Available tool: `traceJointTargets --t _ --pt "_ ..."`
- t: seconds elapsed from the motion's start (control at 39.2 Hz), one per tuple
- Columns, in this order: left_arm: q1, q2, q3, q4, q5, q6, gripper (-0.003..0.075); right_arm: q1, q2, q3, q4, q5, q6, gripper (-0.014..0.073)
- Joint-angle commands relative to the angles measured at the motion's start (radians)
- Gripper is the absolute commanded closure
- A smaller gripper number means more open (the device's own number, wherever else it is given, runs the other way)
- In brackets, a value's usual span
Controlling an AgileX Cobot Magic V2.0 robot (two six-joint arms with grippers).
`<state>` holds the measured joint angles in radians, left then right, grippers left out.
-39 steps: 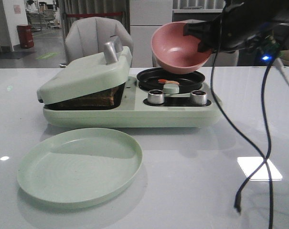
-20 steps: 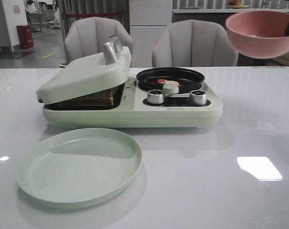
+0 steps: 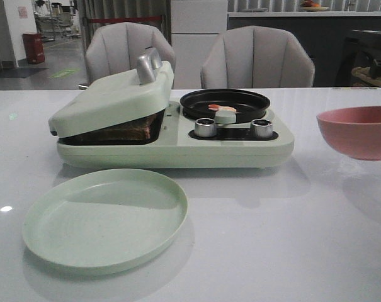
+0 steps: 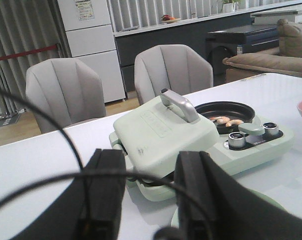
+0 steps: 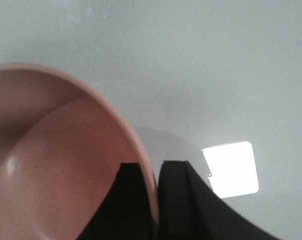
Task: Make breakfast with bread and shrimp
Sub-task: 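Turn the bowl upright and carry it back beside the sandwich maker, then lower the pink bowl onto the table and open the right gripper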
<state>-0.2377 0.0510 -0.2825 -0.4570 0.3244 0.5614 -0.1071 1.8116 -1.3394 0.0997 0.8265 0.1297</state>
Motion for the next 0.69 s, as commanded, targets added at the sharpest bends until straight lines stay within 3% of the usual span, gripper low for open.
traceJointTargets --t 0.0,0.25,0.54,0.66 --pt "-0.007 0.01 -0.027 -0.018 -0.067 -0.012 0.0407 -0.004 -0.032 -0.033 -0.006 -0.012 -0.049 0.0475" --pt "-0.007 0.01 -0.027 -0.018 -0.067 -0.012 0.0407 0.009 0.001 -0.033 -0.005 -0.004 -0.093 0.0449" --pt "-0.007 0.01 -0.027 -0.018 -0.067 -0.012 0.0407 0.02 0.001 -0.034 -0.013 -0.001 -0.121 0.0186" --pt "-0.007 0.01 -0.027 -0.018 -0.067 -0.012 0.0407 0.02 -0.016 -0.034 -0.02 -0.006 -0.121 0.0168"
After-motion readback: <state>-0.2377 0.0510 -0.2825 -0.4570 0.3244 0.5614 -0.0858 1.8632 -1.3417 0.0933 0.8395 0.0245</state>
